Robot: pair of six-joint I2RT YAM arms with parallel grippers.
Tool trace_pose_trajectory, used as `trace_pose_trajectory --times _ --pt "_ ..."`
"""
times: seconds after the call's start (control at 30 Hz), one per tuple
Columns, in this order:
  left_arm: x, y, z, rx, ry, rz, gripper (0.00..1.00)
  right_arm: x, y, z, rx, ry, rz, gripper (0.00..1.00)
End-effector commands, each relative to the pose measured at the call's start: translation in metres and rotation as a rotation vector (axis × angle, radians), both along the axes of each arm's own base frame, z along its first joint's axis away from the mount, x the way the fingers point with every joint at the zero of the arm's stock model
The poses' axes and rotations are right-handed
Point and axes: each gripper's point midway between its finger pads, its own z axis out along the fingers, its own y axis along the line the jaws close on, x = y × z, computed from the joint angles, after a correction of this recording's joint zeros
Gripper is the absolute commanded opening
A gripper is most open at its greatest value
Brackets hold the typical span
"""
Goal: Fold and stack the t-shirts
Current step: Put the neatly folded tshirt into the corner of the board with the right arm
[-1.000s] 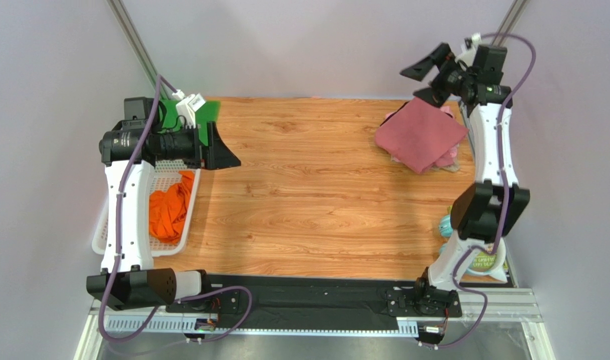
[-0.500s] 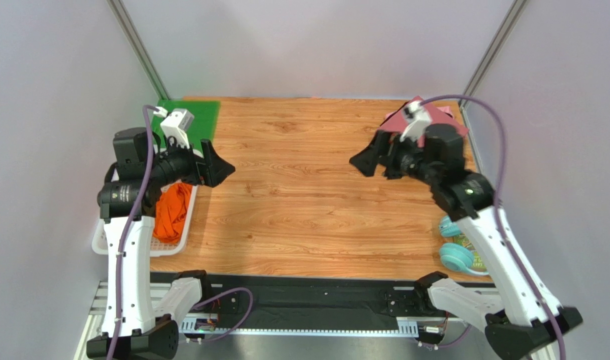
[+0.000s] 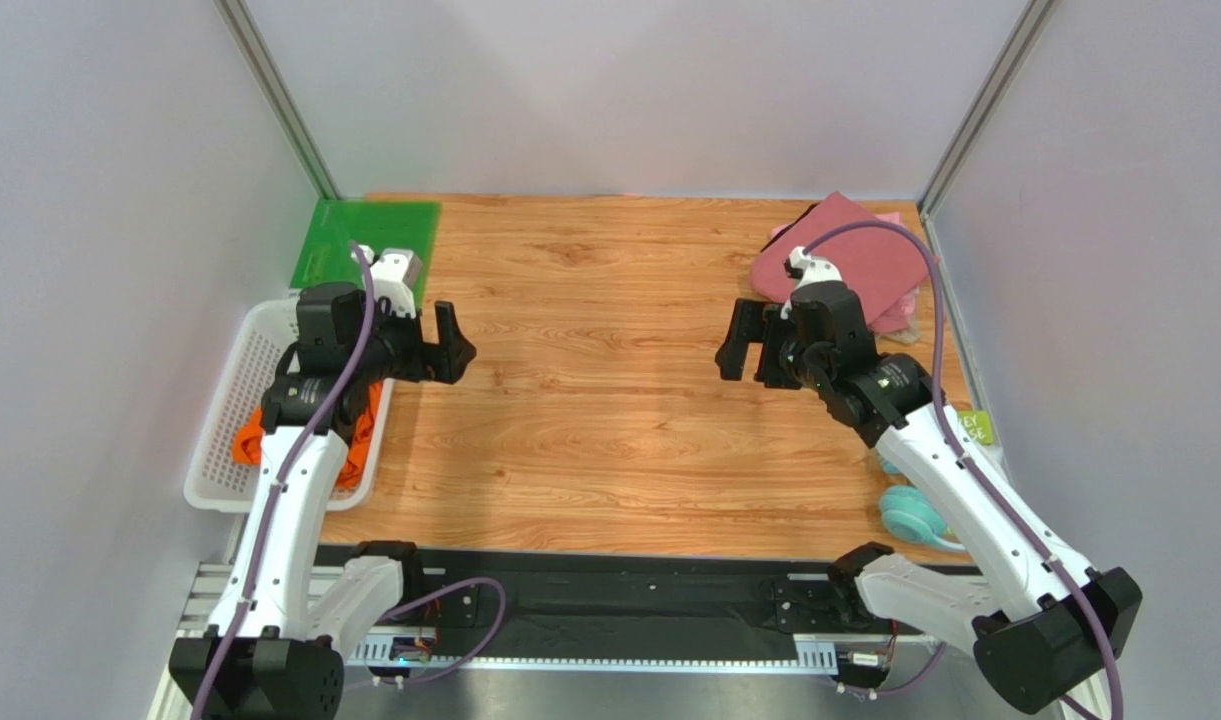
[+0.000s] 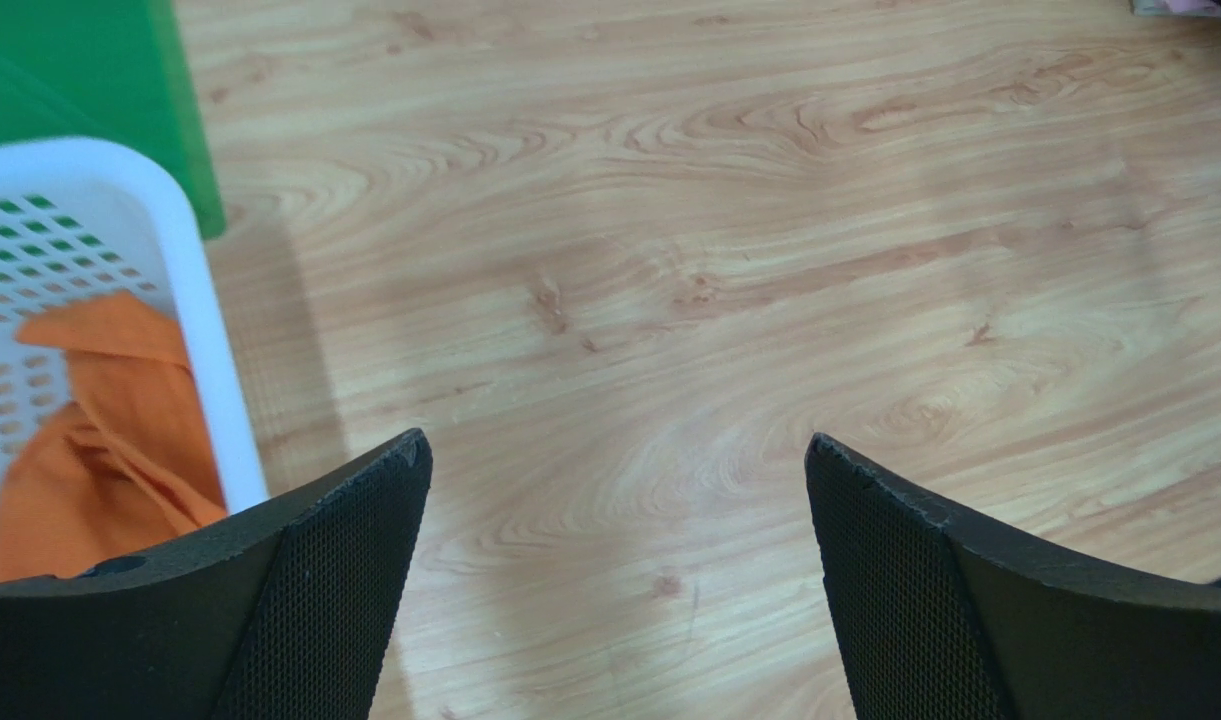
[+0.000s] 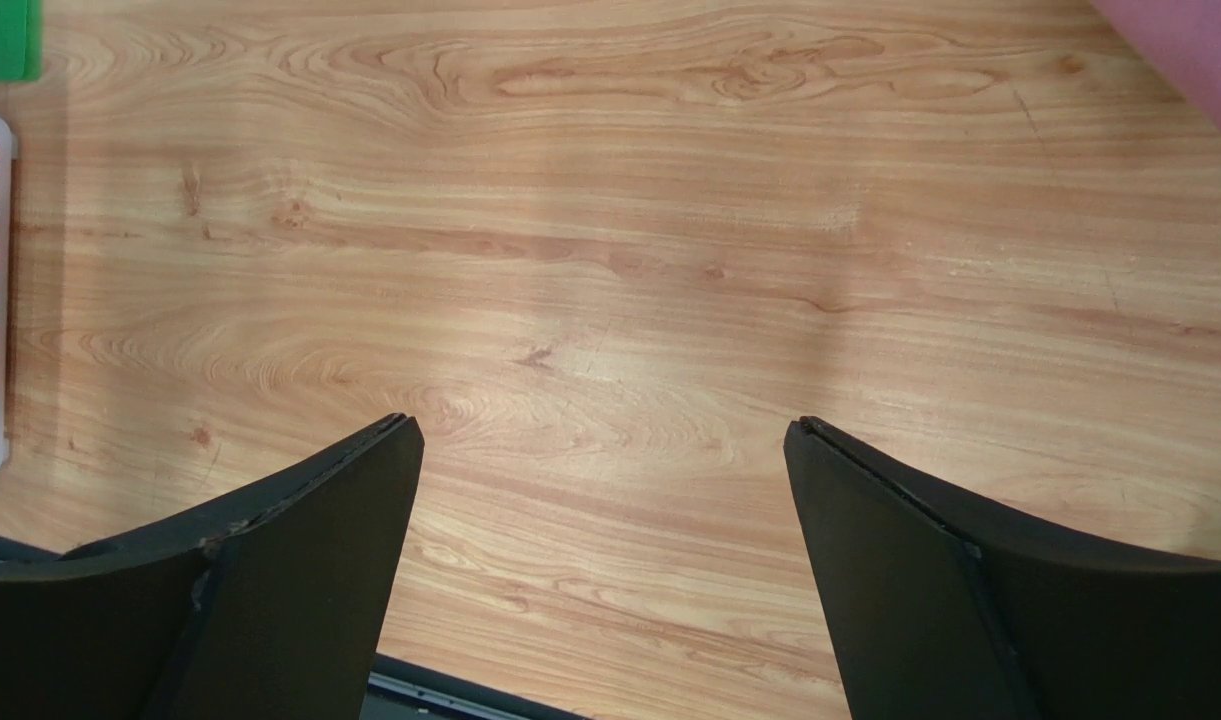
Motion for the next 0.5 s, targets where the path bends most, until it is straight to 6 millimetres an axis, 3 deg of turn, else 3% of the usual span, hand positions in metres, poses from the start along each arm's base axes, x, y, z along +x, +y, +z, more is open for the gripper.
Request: trace_pose_trajectory --times 0.0,0.47 --pt "0.011 0.003 0.023 0.083 -0.147 0.002 1.0 0.019 -0.001 0.026 -0.009 -0.105 -0.028 1.0" --pt "0.009 -0.006 0.033 0.086 -0.139 -0.028 1.0 0.024 -0.005 0.027 -0.049 -0.124 -0.022 1.0"
